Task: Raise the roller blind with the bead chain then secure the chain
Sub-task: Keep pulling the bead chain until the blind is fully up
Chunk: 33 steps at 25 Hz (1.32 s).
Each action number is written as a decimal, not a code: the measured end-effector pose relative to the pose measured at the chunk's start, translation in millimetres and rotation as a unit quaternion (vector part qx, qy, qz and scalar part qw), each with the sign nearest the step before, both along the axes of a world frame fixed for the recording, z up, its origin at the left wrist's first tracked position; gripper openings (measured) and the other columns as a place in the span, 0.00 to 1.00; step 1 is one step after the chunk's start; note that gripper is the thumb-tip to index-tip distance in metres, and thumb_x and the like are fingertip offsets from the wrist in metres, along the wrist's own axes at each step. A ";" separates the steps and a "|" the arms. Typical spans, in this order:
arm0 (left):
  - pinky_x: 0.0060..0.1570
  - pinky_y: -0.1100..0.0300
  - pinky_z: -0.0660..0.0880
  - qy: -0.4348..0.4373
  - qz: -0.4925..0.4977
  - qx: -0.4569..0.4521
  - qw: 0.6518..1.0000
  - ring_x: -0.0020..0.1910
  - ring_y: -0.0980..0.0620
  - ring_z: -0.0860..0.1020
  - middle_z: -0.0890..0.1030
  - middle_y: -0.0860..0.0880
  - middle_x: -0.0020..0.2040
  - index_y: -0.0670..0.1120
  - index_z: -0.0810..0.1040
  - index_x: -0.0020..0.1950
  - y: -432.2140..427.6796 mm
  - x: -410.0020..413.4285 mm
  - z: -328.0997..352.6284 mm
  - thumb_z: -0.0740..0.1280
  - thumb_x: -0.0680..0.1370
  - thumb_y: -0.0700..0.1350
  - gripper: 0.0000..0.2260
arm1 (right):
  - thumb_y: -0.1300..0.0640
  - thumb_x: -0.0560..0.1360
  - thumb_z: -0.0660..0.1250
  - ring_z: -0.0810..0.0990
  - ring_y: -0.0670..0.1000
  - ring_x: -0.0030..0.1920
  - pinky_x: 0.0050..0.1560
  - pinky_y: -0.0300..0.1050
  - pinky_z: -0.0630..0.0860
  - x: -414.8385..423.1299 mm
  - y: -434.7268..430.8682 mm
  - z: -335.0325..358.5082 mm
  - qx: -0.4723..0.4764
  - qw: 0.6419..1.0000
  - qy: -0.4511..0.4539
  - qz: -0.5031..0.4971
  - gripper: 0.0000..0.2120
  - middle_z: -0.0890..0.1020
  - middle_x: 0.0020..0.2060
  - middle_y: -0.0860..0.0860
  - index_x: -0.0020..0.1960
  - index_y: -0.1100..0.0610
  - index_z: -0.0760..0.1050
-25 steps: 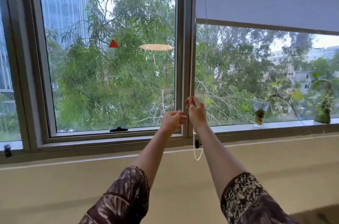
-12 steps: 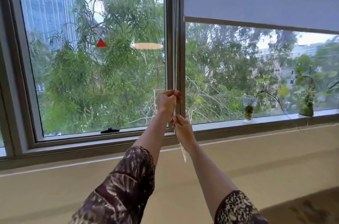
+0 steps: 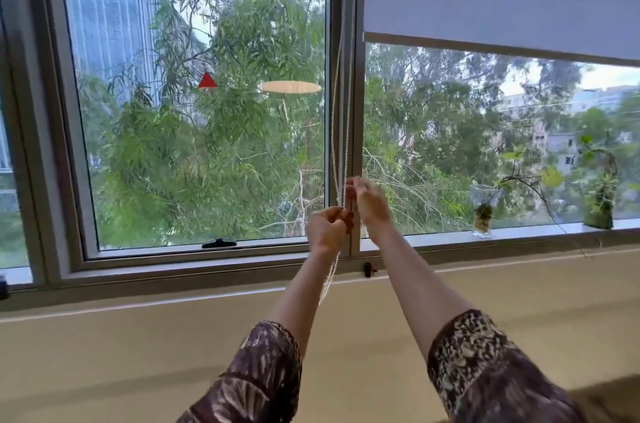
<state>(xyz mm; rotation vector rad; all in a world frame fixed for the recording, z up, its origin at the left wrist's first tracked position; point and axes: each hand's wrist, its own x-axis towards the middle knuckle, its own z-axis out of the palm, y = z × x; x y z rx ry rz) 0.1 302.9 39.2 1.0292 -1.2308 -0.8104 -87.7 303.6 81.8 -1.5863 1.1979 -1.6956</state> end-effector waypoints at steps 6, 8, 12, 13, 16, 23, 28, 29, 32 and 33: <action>0.35 0.60 0.80 0.013 -0.051 0.016 0.998 0.28 0.56 0.79 0.81 0.47 0.34 0.44 0.80 0.38 12.3 -12.9 -27.8 0.60 0.76 0.27 0.16 | 0.57 0.82 0.54 0.71 0.45 0.32 0.29 0.35 0.67 9.5 -6.0 44.0 -0.027 0.999 -0.038 -0.011 0.13 0.75 0.35 0.50 0.54 0.62 0.75; 0.34 0.63 0.80 -0.014 -0.069 0.026 0.997 0.26 0.60 0.79 0.81 0.49 0.33 0.42 0.81 0.40 11.0 -11.3 -33.9 0.61 0.77 0.29 0.13 | 0.58 0.82 0.53 0.70 0.46 0.34 0.32 0.37 0.67 11.6 -8.2 32.4 -0.041 0.998 -0.029 -0.029 0.13 0.75 0.35 0.49 0.50 0.60 0.76; 0.39 0.62 0.74 -0.123 -0.085 0.060 0.987 0.32 0.56 0.78 0.82 0.49 0.34 0.38 0.83 0.51 -8.6 4.6 -28.4 0.65 0.79 0.39 0.08 | 0.60 0.81 0.53 0.67 0.45 0.28 0.28 0.37 0.64 14.0 -7.3 12.1 -0.044 0.999 -0.001 -0.006 0.13 0.74 0.32 0.50 0.43 0.55 0.74; 0.42 0.59 0.73 -0.131 -0.094 0.067 0.985 0.37 0.52 0.78 0.82 0.46 0.39 0.37 0.81 0.54 -12.3 9.3 -20.3 0.63 0.79 0.40 0.10 | 0.60 0.81 0.54 0.67 0.45 0.27 0.27 0.37 0.64 13.2 -6.7 10.2 -0.044 0.999 0.003 -0.010 0.13 0.74 0.31 0.50 0.42 0.53 0.73; 0.44 0.59 0.74 -0.076 -0.095 0.032 0.992 0.46 0.46 0.78 0.81 0.39 0.46 0.36 0.80 0.55 -14.2 19.7 19.4 0.61 0.80 0.41 0.11 | 0.59 0.81 0.54 0.72 0.46 0.31 0.32 0.37 0.69 8.5 -2.9 10.0 -0.051 0.998 0.015 -0.025 0.14 0.76 0.33 0.49 0.41 0.53 0.73; 0.36 0.65 0.78 0.023 -0.090 -0.054 0.994 0.40 0.52 0.80 0.84 0.43 0.48 0.39 0.80 0.57 0.9 -4.2 121.3 0.64 0.80 0.43 0.11 | 0.63 0.78 0.57 0.73 0.49 0.32 0.33 0.45 0.69 7.3 3.5 9.5 -0.058 0.998 0.008 -0.003 0.11 0.79 0.35 0.55 0.46 0.61 0.79; 0.46 0.58 0.79 0.098 -0.062 -0.079 0.990 0.40 0.51 0.81 0.84 0.45 0.40 0.44 0.81 0.43 7.3 -18.5 145.2 0.64 0.78 0.34 0.09 | 0.62 0.78 0.58 0.62 0.40 0.22 0.22 0.34 0.57 9.0 15.0 12.7 -0.083 0.997 0.007 0.000 0.17 0.71 0.25 0.44 0.33 0.50 0.73; 0.45 0.56 0.79 0.109 -0.063 -0.079 0.989 0.38 0.50 0.80 0.82 0.46 0.38 0.43 0.81 0.41 7.3 -18.8 143.4 0.63 0.77 0.32 0.11 | 0.62 0.78 0.58 0.63 0.41 0.23 0.23 0.35 0.57 8.6 17.8 11.9 -0.088 0.996 0.010 0.004 0.18 0.71 0.25 0.44 0.32 0.50 0.72; 0.48 0.51 0.81 0.110 -0.051 -0.071 0.990 0.34 0.50 0.80 0.82 0.46 0.35 0.41 0.82 0.41 1.7 -14.9 121.9 0.64 0.76 0.30 0.10 | 0.62 0.80 0.58 0.65 0.46 0.26 0.28 0.40 0.59 7.6 19.3 -4.5 -0.060 0.997 0.035 0.037 0.18 0.71 0.26 0.47 0.33 0.51 0.73; 0.47 0.51 0.81 0.109 -0.047 -0.067 0.991 0.33 0.51 0.80 0.82 0.46 0.36 0.40 0.82 0.43 -0.4 -11.9 112.4 0.64 0.76 0.30 0.09 | 0.62 0.80 0.58 0.66 0.47 0.27 0.28 0.41 0.60 6.7 19.6 -10.8 -0.040 0.997 0.038 0.059 0.17 0.72 0.26 0.48 0.35 0.52 0.74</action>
